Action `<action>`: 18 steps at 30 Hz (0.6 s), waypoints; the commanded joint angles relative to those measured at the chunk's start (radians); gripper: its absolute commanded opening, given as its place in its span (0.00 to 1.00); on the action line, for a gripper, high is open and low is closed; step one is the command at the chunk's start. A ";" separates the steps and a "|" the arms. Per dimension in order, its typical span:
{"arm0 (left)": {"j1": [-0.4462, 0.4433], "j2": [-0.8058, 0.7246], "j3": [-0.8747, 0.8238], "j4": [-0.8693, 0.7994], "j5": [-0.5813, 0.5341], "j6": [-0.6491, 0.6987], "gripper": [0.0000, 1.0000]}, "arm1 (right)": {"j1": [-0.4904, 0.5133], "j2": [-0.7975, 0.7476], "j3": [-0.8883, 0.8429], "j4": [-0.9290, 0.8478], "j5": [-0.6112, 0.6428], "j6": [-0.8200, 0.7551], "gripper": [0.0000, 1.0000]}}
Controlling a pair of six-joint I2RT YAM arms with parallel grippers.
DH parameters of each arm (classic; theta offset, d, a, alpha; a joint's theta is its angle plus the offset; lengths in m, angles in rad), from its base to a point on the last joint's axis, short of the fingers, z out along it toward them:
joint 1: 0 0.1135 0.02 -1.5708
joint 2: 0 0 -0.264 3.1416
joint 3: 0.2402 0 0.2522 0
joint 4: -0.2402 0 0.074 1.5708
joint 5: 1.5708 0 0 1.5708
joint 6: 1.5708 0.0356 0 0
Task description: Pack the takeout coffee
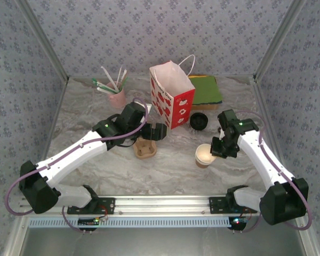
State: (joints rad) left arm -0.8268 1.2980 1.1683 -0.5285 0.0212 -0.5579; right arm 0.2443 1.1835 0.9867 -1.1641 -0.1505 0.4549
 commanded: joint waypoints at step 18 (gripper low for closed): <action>-0.010 0.063 0.057 0.012 0.133 0.039 0.99 | -0.009 -0.021 0.055 -0.042 -0.053 0.004 0.00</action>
State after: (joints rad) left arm -0.8272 1.3251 1.1915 -0.5251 0.0700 -0.5461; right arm 0.2413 1.1740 1.0256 -1.1816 -0.1783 0.4553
